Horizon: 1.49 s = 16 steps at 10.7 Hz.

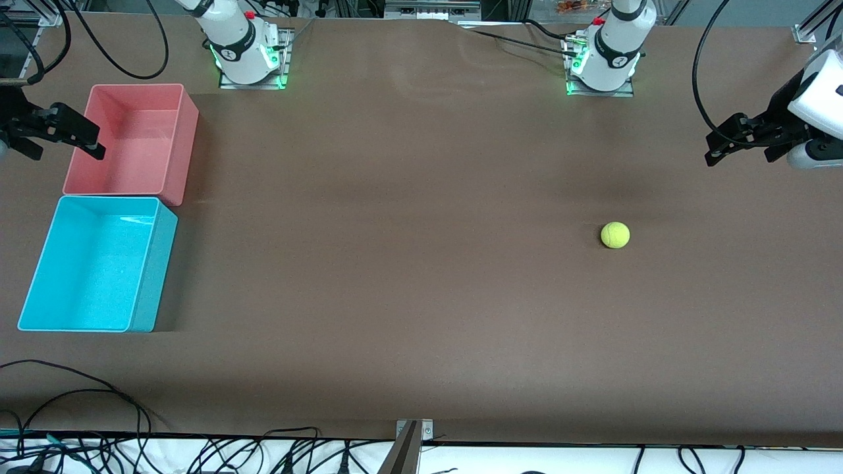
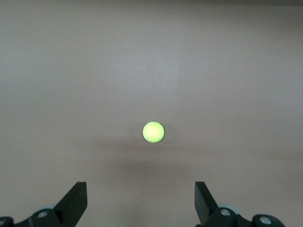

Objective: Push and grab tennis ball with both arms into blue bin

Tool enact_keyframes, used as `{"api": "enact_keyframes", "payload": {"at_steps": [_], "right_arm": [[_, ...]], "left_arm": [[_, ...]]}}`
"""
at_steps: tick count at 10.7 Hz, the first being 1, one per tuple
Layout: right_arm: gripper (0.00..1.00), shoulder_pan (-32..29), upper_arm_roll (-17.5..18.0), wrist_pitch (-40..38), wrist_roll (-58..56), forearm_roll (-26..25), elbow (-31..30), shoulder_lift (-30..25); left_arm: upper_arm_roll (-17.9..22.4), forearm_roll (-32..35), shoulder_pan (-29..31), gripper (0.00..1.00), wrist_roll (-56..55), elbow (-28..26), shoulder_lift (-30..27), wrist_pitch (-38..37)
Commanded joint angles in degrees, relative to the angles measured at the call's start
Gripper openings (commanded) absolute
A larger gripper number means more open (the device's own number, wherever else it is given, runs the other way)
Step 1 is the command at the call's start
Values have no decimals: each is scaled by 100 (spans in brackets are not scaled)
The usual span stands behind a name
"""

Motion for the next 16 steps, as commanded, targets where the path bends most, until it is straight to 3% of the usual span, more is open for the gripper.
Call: {"api": "enact_keyframes", "payload": {"at_steps": [1, 16], "right_arm": [[100, -13, 18, -205, 37, -213, 207, 21], [100, 13, 114, -364, 28, -73, 58, -58]], "left_arm": [[-27, 149, -6, 100, -70, 212, 99, -136], [-45, 149, -50, 100, -70, 212, 99, -136]]}}
